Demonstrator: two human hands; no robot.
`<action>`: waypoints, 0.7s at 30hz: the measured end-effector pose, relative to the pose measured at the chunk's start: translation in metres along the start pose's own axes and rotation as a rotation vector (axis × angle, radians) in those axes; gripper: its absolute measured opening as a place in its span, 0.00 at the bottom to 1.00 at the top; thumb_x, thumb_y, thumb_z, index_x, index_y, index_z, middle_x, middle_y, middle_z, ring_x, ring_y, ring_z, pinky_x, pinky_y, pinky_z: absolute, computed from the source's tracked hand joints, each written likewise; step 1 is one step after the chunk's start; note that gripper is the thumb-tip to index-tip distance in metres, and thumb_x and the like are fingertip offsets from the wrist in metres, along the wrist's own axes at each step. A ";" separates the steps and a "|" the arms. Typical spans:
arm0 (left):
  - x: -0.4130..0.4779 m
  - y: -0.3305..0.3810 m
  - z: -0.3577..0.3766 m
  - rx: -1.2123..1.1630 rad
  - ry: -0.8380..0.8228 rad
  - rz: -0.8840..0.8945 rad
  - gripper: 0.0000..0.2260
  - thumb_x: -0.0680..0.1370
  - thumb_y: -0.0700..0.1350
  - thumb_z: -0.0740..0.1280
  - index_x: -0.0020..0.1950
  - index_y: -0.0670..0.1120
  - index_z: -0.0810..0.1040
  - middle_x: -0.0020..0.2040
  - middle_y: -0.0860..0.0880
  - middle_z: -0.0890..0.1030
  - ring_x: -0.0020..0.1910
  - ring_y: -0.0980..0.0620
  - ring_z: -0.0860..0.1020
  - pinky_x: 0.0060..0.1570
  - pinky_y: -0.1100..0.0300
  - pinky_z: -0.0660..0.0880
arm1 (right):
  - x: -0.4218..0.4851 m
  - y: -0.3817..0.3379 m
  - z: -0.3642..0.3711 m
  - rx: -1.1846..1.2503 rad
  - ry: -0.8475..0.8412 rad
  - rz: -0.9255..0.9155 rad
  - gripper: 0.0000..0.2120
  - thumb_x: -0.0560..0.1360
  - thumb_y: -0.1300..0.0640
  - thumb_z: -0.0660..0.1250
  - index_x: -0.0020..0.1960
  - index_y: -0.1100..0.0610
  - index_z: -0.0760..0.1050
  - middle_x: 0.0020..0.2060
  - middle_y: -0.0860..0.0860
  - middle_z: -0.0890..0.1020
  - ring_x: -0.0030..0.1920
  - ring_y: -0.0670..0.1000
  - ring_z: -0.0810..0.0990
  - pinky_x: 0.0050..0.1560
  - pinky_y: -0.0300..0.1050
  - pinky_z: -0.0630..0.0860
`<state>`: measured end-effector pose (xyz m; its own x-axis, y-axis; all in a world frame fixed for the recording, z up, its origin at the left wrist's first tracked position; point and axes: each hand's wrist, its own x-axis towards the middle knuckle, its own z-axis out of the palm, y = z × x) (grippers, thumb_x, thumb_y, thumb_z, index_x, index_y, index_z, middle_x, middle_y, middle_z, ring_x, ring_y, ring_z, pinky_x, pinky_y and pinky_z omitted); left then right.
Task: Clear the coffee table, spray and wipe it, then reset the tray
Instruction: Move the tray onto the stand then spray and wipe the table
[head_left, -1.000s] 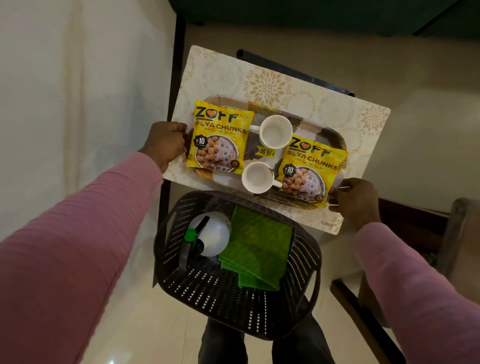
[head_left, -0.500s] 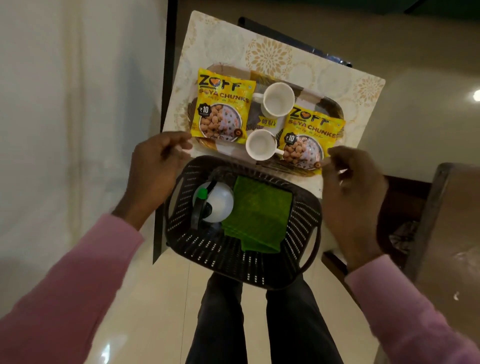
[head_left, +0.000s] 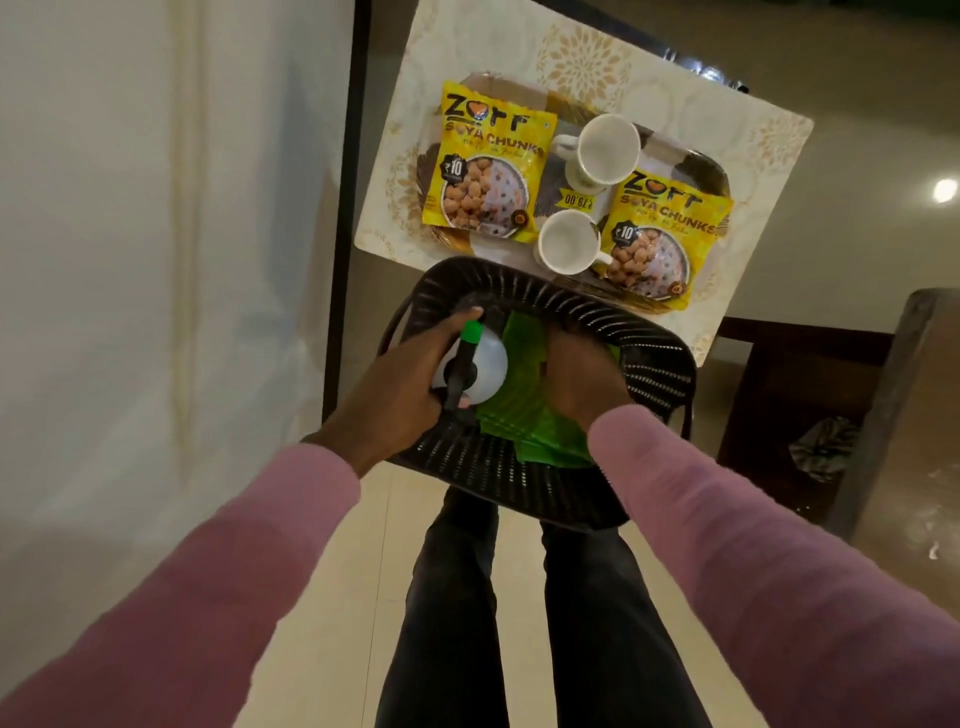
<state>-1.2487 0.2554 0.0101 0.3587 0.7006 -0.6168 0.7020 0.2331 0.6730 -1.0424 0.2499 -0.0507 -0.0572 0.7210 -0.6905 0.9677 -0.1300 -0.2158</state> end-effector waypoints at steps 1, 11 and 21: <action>0.000 -0.001 0.004 -0.028 0.011 0.010 0.40 0.71 0.40 0.75 0.76 0.59 0.58 0.70 0.49 0.72 0.67 0.52 0.71 0.67 0.50 0.70 | 0.004 0.001 0.002 -0.027 -0.011 0.017 0.22 0.75 0.61 0.64 0.69 0.58 0.69 0.63 0.58 0.75 0.59 0.60 0.77 0.59 0.52 0.73; 0.002 -0.003 0.023 -0.107 0.147 0.021 0.38 0.70 0.46 0.77 0.75 0.53 0.60 0.65 0.51 0.75 0.56 0.64 0.69 0.52 0.76 0.63 | 0.010 0.005 0.013 0.068 -0.170 0.086 0.28 0.73 0.53 0.68 0.71 0.56 0.67 0.65 0.59 0.74 0.63 0.61 0.73 0.63 0.52 0.72; 0.002 0.002 0.033 -0.163 0.256 0.173 0.26 0.76 0.41 0.68 0.71 0.55 0.62 0.57 0.45 0.79 0.57 0.49 0.77 0.55 0.60 0.73 | -0.012 0.001 0.015 0.320 -0.194 0.319 0.23 0.73 0.48 0.67 0.63 0.60 0.74 0.59 0.60 0.79 0.58 0.61 0.77 0.59 0.51 0.74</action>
<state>-1.2258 0.2347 -0.0031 0.2829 0.8808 -0.3796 0.5296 0.1865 0.8275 -1.0444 0.2306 -0.0527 0.1554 0.4751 -0.8661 0.8225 -0.5478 -0.1529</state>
